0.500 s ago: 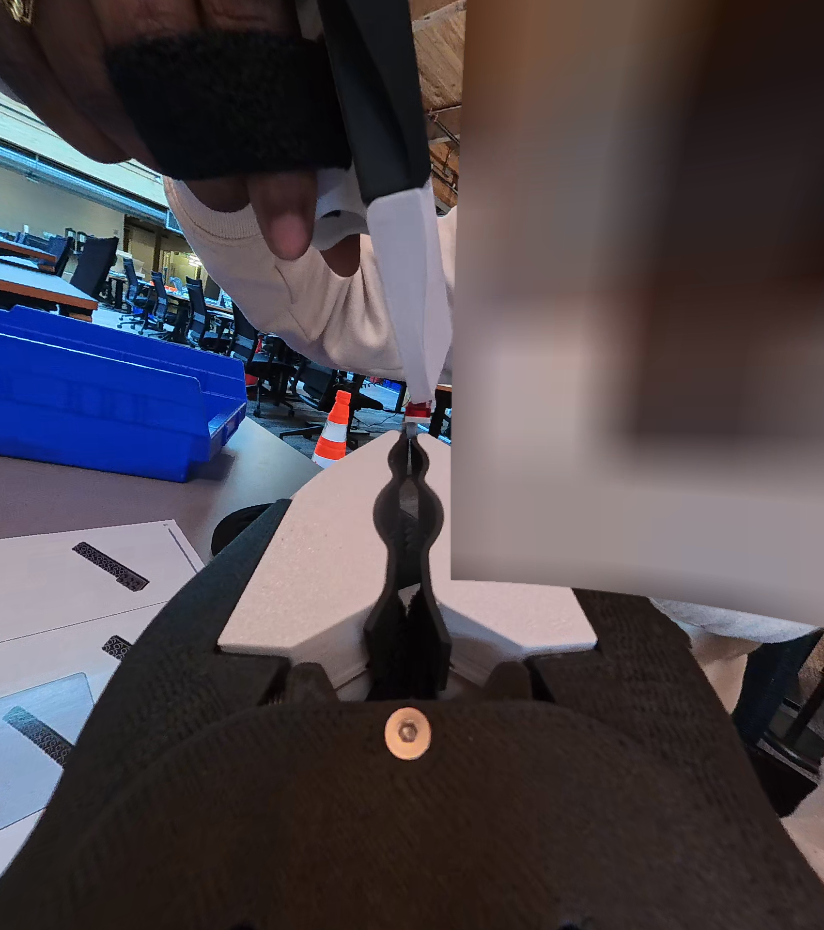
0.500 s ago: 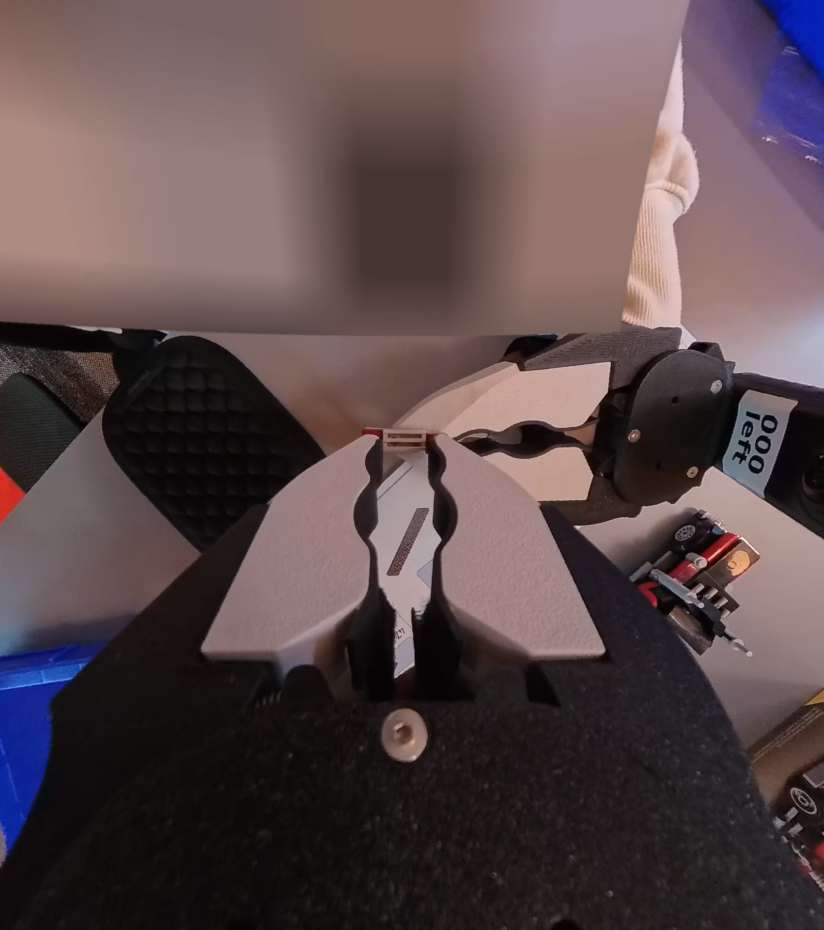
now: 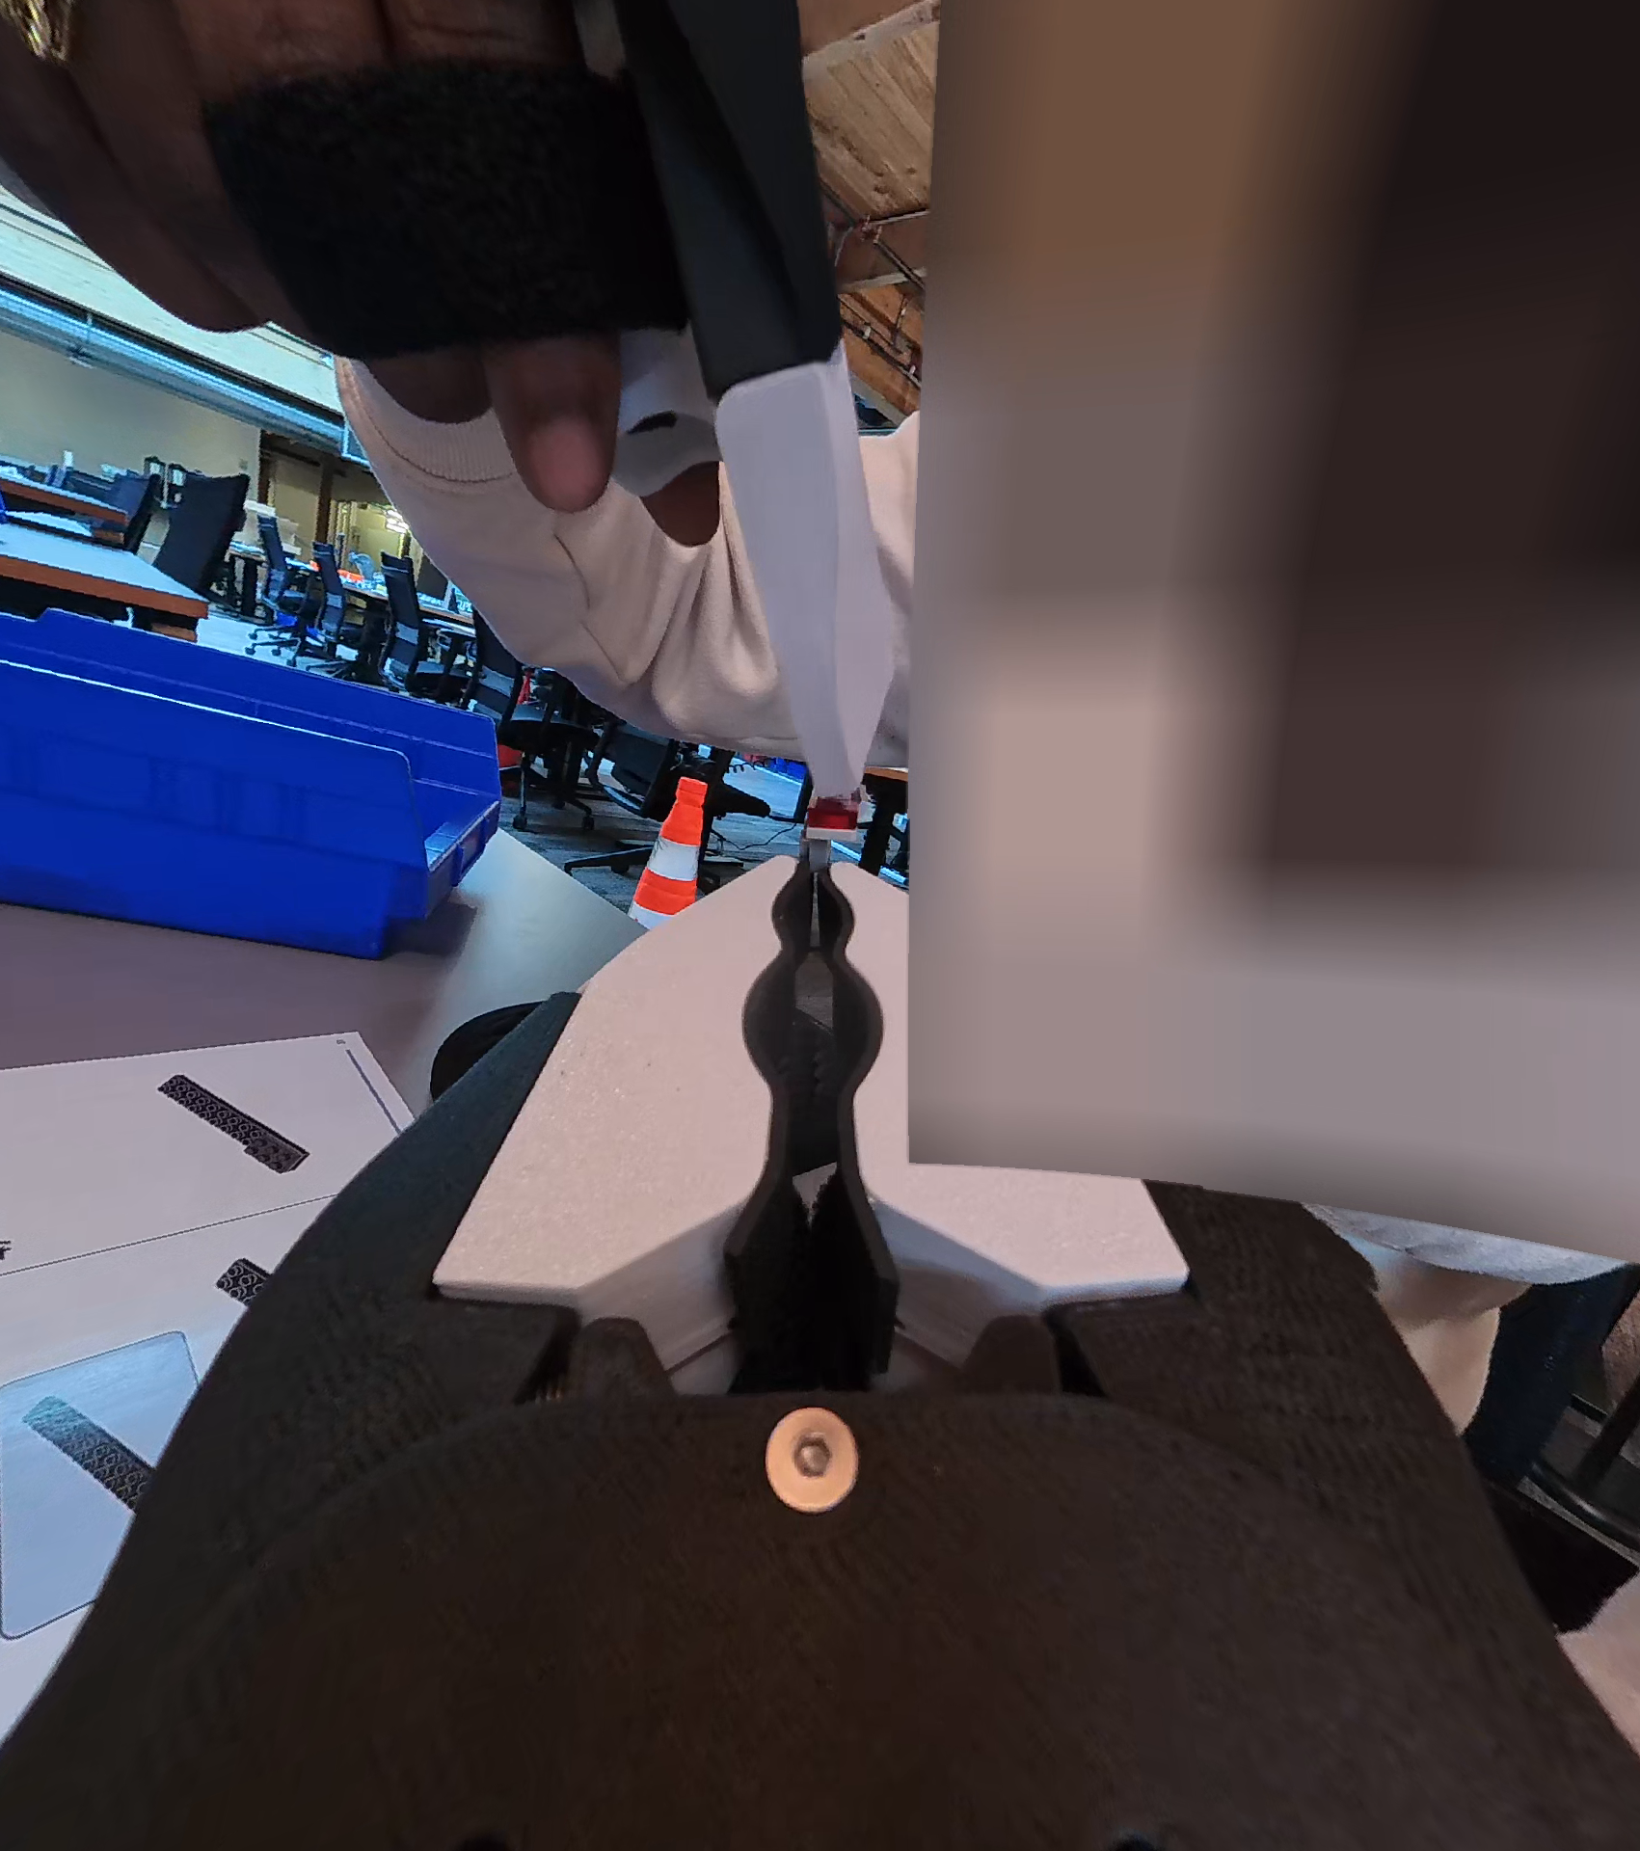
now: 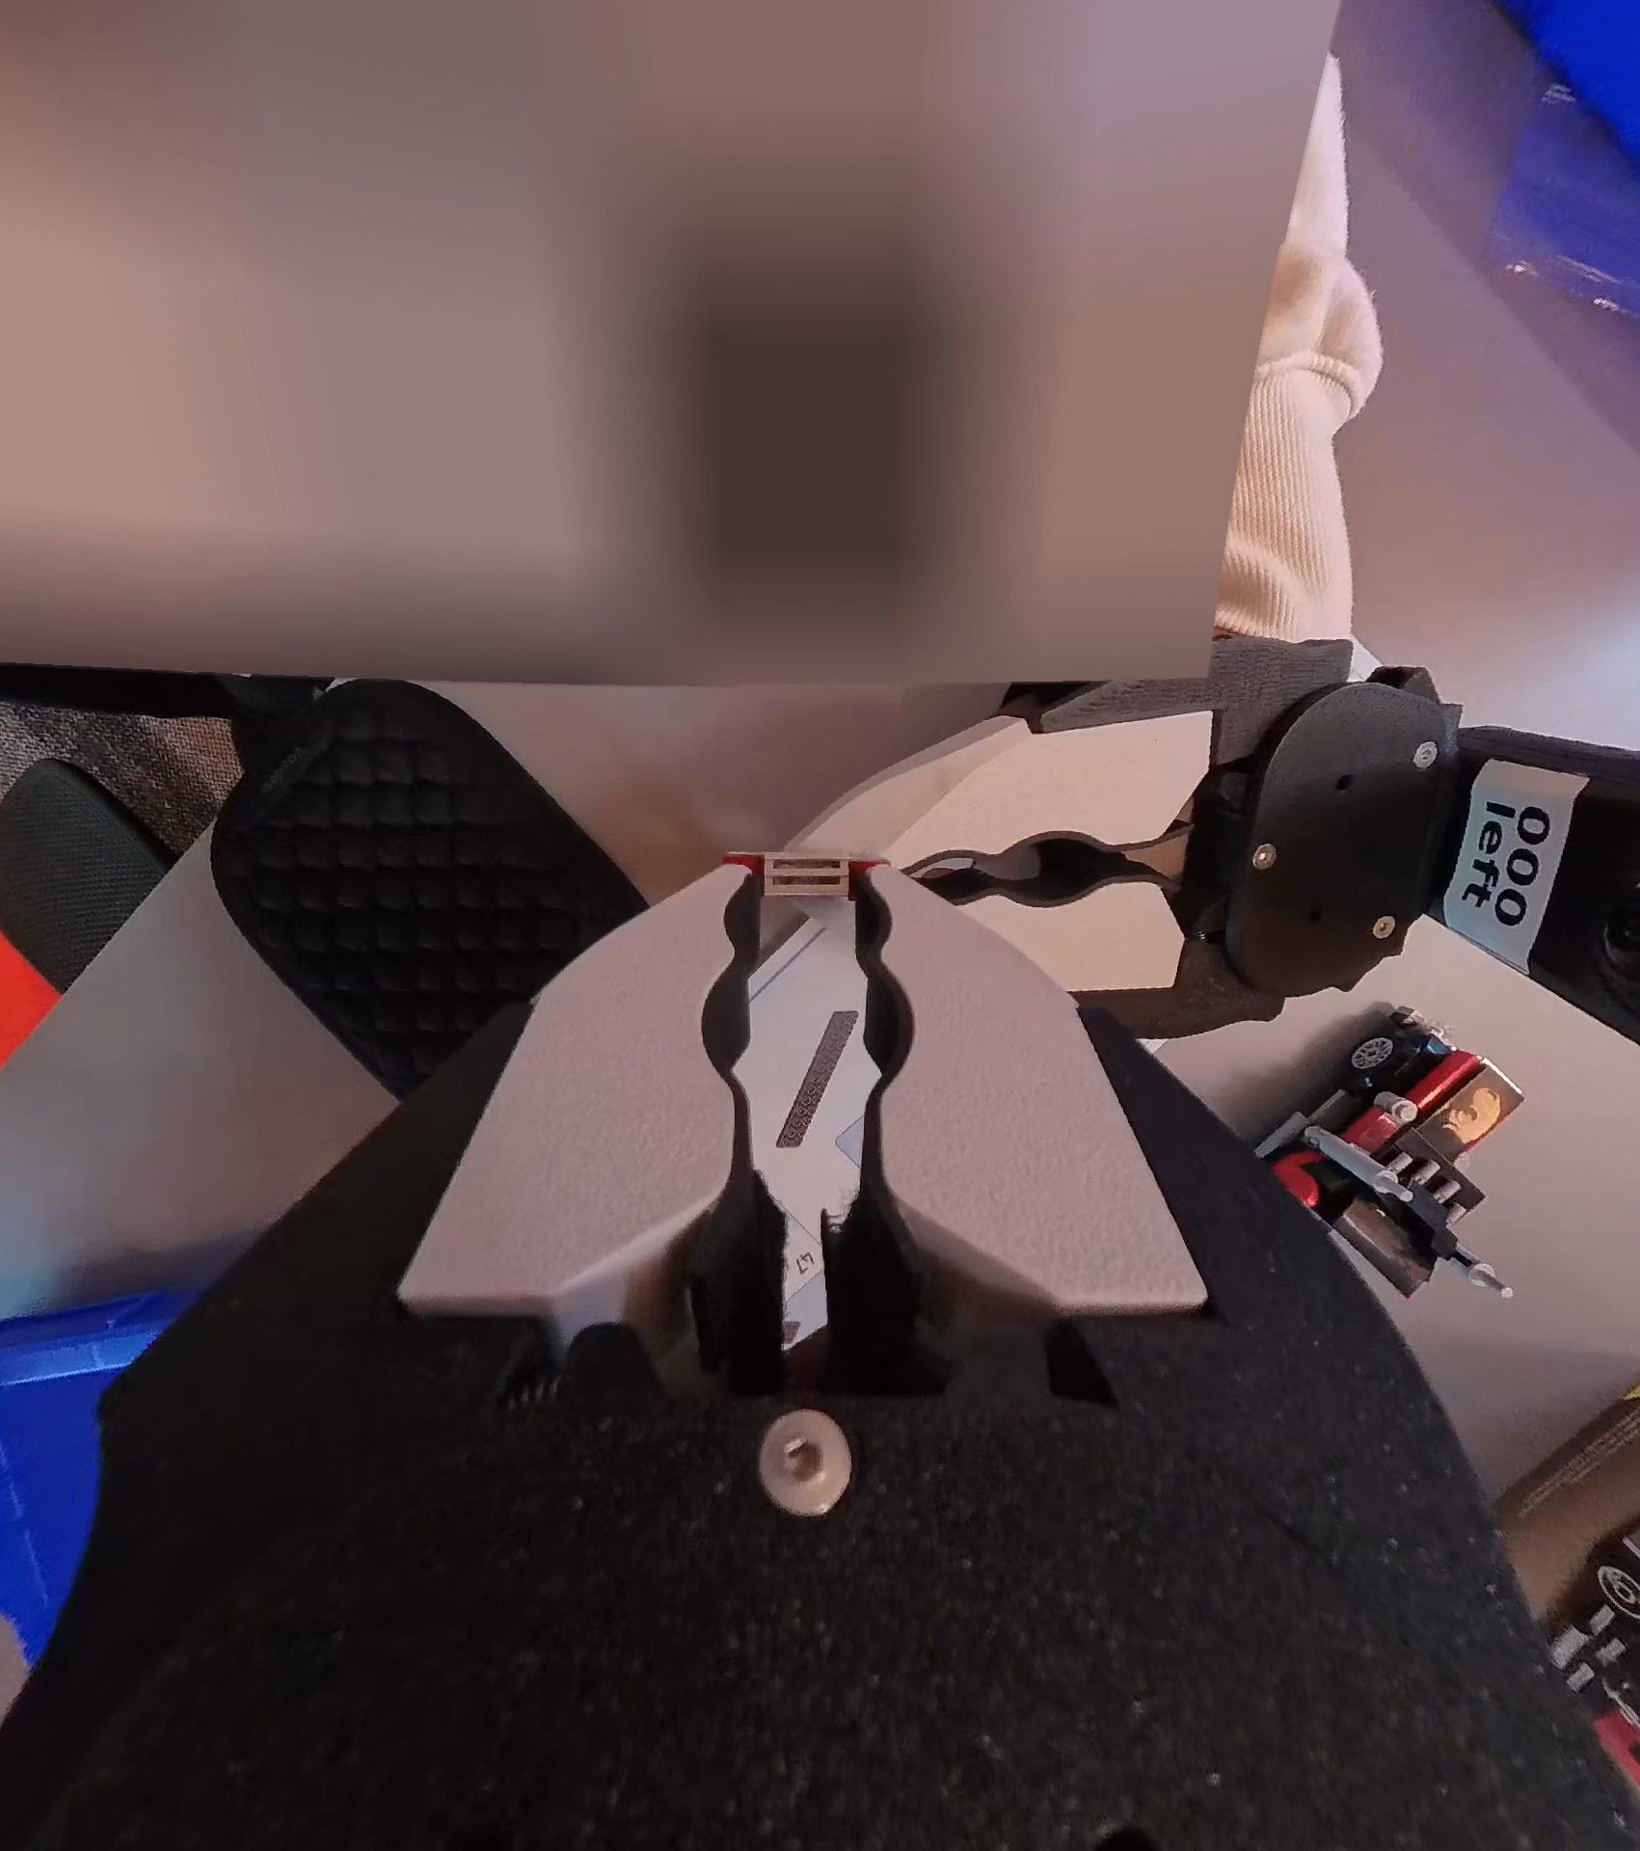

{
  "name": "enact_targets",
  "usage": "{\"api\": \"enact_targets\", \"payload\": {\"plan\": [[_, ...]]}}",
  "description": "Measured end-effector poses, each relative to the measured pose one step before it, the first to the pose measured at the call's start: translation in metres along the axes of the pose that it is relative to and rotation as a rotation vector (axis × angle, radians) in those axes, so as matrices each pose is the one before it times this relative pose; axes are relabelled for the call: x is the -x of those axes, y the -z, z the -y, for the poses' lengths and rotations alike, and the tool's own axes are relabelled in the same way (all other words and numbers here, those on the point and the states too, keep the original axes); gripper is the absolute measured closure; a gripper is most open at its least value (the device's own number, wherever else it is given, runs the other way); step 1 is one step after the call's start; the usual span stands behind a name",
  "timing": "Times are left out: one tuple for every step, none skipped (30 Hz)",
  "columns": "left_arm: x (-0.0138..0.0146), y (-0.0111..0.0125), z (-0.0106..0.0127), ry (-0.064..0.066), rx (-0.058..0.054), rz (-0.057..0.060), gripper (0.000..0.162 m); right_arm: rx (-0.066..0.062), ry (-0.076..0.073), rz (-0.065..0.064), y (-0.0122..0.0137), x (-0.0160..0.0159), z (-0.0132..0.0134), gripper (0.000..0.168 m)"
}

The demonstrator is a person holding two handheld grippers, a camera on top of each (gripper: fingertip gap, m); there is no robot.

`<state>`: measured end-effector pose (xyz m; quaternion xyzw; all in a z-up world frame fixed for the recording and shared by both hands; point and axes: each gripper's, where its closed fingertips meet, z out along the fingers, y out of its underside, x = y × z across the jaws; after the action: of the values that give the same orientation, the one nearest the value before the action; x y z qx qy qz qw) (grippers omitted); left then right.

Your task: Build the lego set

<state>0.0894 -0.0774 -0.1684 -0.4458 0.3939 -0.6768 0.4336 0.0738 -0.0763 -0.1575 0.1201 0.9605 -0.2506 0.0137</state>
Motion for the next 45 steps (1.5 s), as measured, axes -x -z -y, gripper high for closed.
{"api": "enact_targets", "payload": {"plan": [[0.00014, 0.00002, -0.00004, -0.0001, 0.0003, 0.0011, 0.161, -0.0042, -0.0006, -0.0009, 0.00042, -0.00012, 0.00050, 0.149], [0.00039, 0.00007, -0.00023, -0.0008, 0.0008, 0.0031, 0.161, -0.0055, -0.0029, -0.0030, 0.00091, -0.00035, 0.00068, 0.149], [0.00037, 0.00027, 0.00014, -0.0011, 0.0001, 0.0030, 0.161, -0.0101, -0.0093, -0.0027, 0.00140, -0.00038, 0.00095, 0.148], [0.00031, 0.00029, 0.00038, -0.0018, -0.0018, 0.0039, 0.161, -0.0235, -0.0213, -0.0016, 0.00237, -0.00028, 0.00221, 0.145], [0.00070, 0.00055, 0.00075, -0.0035, -0.0031, 0.0068, 0.161, -0.0383, -0.0482, -0.0082, 0.00345, -0.00167, 0.00308, 0.141], [0.00107, 0.00090, 0.00085, -0.0037, -0.0034, 0.0108, 0.161, -0.0348, -0.0797, -0.0175, 0.00472, -0.00396, 0.00092, 0.135], [0.00169, 0.00125, 0.00099, -0.0049, -0.0039, 0.0162, 0.161, -0.0350, -0.1060, -0.0194, 0.00580, -0.00533, -0.00124, 0.126], [0.00154, 0.00140, 0.00106, -0.0061, -0.0044, 0.0160, 0.161, -0.0492, -0.1197, -0.0127, 0.00670, -0.00548, -0.00126, 0.120], [0.00161, 0.00143, 0.00112, -0.0060, -0.0038, 0.0157, 0.161, -0.0702, -0.1220, 0.0123, 0.00746, -0.00361, 0.00000, 0.118], [0.00166, 0.00118, 0.00087, -0.0063, -0.0017, 0.0147, 0.161, -0.0788, -0.1168, 0.0468, 0.00730, -0.00034, 0.00125, 0.115], [0.00090, 0.00095, 0.00054, -0.0051, 0.0003, 0.0083, 0.161, -0.0654, -0.1131, 0.0570, 0.00688, 0.00000, 0.00052, 0.117], [0.00034, 0.00052, 0.00050, -0.0030, -0.0012, 0.0028, 0.161, -0.0453, -0.1097, 0.0437, 0.00554, -0.00264, -0.00116, 0.122], [-0.00023, 0.00011, 0.00040, -0.0011, -0.0020, -0.0012, 0.161, -0.0274, -0.0919, 0.0483, 0.00302, -0.00185, -0.00287, 0.126], [-0.00029, -0.00027, -0.00011, -0.0005, 0.0008, -0.0019, 0.161, -0.0101, -0.0749, 0.0566, 0.00022, -0.00012, -0.00477, 0.128], [-0.00036, -0.00047, -0.00081, -0.0007, 0.0047, -0.0015, 0.161, -0.0059, -0.0633, 0.0500, -0.00238, -0.00041, -0.00494, 0.128], [-0.00032, -0.00042, -0.00114, -0.0008, 0.0069, -0.0006, 0.161, -0.0065, -0.0555, 0.0398, -0.00403, -0.00123, -0.00437, 0.129], [-0.00026, -0.00027, -0.00080, -0.0009, 0.0049, 0.0001, 0.161, -0.0079, -0.0463, 0.0396, -0.00475, -0.00058, -0.00366, 0.128], [-0.00024, -0.00006, 0.00003, -0.0013, -0.0002, -0.0001, 0.161, -0.0134, -0.0360, 0.0255, -0.00413, -0.00188, -0.00263, 0.128], [-0.00024, 0.00023, 0.00055, -0.0010, -0.0030, -0.0003, 0.161, -0.0196, -0.0238, 0.0155, -0.00312, -0.00285, -0.00184, 0.130], [-0.00016, 0.00028, 0.00054, -0.0008, -0.0025, -0.0010, 0.161, -0.0153, -0.0268, 0.0134, -0.00270, -0.00367, -0.00265, 0.132], [-0.00028, 0.00023, 0.00047, -0.0007, -0.0019, -0.0027, 0.161, -0.0064, -0.0295, 0.0208, -0.00266, -0.00308, -0.00317, 0.132], [-0.00032, -0.00007, 0.00021, 0.0004, -0.0012, -0.0037, 0.161, -0.0096, -0.0240, 0.0351, -0.00273, -0.00082, -0.00206, 0.133], [0.00003, -0.00019, -0.00039, 0.0017, 0.0016, -0.0025, 0.161, -0.0150, -0.0212, 0.0424, -0.00269, 0.00131, -0.00059, 0.134], [0.00002, -0.00040, -0.00087, 0.0017, 0.0041, -0.0015, 0.161, -0.0092, -0.0200, 0.0336, -0.00245, 0.00139, -0.00040, 0.136], [-0.00011, -0.00057, -0.00100, 0.0007, 0.0055, -0.0008, 0.161, 0.0055, -0.0138, 0.0187, -0.00200, 0.00054, -0.00158, 0.138], [-0.00009, -0.00035, -0.00082, -0.0010, 0.0051, 0.0004, 0.161, 0.0142, -0.0102, -0.0060, -0.00106, -0.00167, -0.00210, 0.138], [0.00010, -0.00002, -0.00027, -0.0027, 0.0023, 0.0033, 0.161, 0.0108, -0.0036, -0.0194, 0.00008, -0.00223, -0.00095, 0.137], [0.00071, 0.00039, 0.00055, -0.0049, -0.0027, 0.0083, 0.161, 0.0017, 0.0101, -0.0206, 0.00159, -0.00054, 0.00101, 0.136], [0.00060, 0.00079, 0.00146, -0.0055, -0.0076, 0.0087, 0.161, -0.0096, 0.0251, -0.0250, 0.00298, 0.00099, 0.00274, 0.134], [0.00096, 0.00101, 0.00171, -0.0033, -0.0097, 0.0102, 0.161, -0.0138, 0.0380, -0.0490, 0.00435, -0.00097, 0.00363, 0.131], [0.00172, 0.00109, 0.00165, -0.0019, -0.0087, 0.0152, 0.161, -0.0150, 0.0579, -0.0665, 0.00514, -0.00225, 0.00335, 0.128], [0.00210, 0.00107, 0.00134, -0.0004, -0.0068, 0.0162, 0.161, -0.0293, 0.0631, -0.0553, 0.00506, -0.00033, 0.00469, 0.125], [0.00248, 0.00074, 0.00143, 0.0001, -0.0071, 0.0185, 0.161, -0.0419, 0.0590, -0.0739, 0.00539, -0.00250, 0.00591, 0.123], [0.00286, 0.00060, 0.00121, 0.0005, -0.0070, 0.0203, 0.161, -0.0561, 0.0694, -0.0834, 0.00513, -0.00295, 0.00696, 0.122], [0.00320, 0.00058, 0.00084, 0.0023, -0.0048, 0.0212, 0.161, -0.0696, 0.0694, -0.0700, 0.00477, -0.00012, 0.00833, 0.122], [0.00375, 0.00069, 0.00081, 0.0032, -0.0051, 0.0263, 0.161, -0.0788, 0.0625, -0.0753, 0.00476, 0.00031, 0.00927, 0.121], [0.00340, 0.00061, 0.00107, 0.0037, -0.0078, 0.0242, 0.161, -0.0862, 0.0834, -0.0554, 0.00459, 0.00480, 0.01015, 0.121], [0.00284, 0.00071, 0.00151, 0.0050, -0.0096, 0.0206, 0.161, -0.0761, 0.0931, -0.0631, 0.00468, 0.00493, 0.00899, 0.121], [0.00294, 0.00090, 0.00183, 0.0051, -0.0107, 0.0220, 0.161, -0.0646, 0.1116, -0.0787, 0.00471, 0.00347, 0.00717, 0.120], [0.00230, 0.00089, 0.00215, 0.0032, -0.0111, 0.0179, 0.161, -0.0499, 0.1301, -0.0811, 0.00391, 0.00323, 0.00446, 0.119], [0.00227, 0.00096, 0.00227, 0.0024, -0.0111, 0.0179, 0.161, -0.0277, 0.1431, -0.0930, 0.00330, 0.00156, 0.00091, 0.120], [0.00270, 0.00116, 0.00208, 0.0026, -0.0100, 0.0208, 0.161, -0.0034, 0.1576, -0.1002, 0.00229, 0.00074, -0.00285, 0.122], [0.00322, 0.00106, 0.00155, 0.0025, -0.0076, 0.0228, 0.161, 0.0238, 0.1724, -0.1040, 0.00124, 0.00044, -0.00571, 0.125], [0.00381, 0.00102, 0.00129, 0.0009, -0.0066, 0.0286, 0.161, 0.0508, 0.1803, -0.1042, -0.00016, 0.00036, -0.00788, 0.130], [0.00392, 0.00085, 0.00128, -0.0013, -0.0068, 0.0299, 0.161, 0.0644, 0.1770, -0.0773, -0.00182, 0.00379, -0.00754, 0.135]]}}
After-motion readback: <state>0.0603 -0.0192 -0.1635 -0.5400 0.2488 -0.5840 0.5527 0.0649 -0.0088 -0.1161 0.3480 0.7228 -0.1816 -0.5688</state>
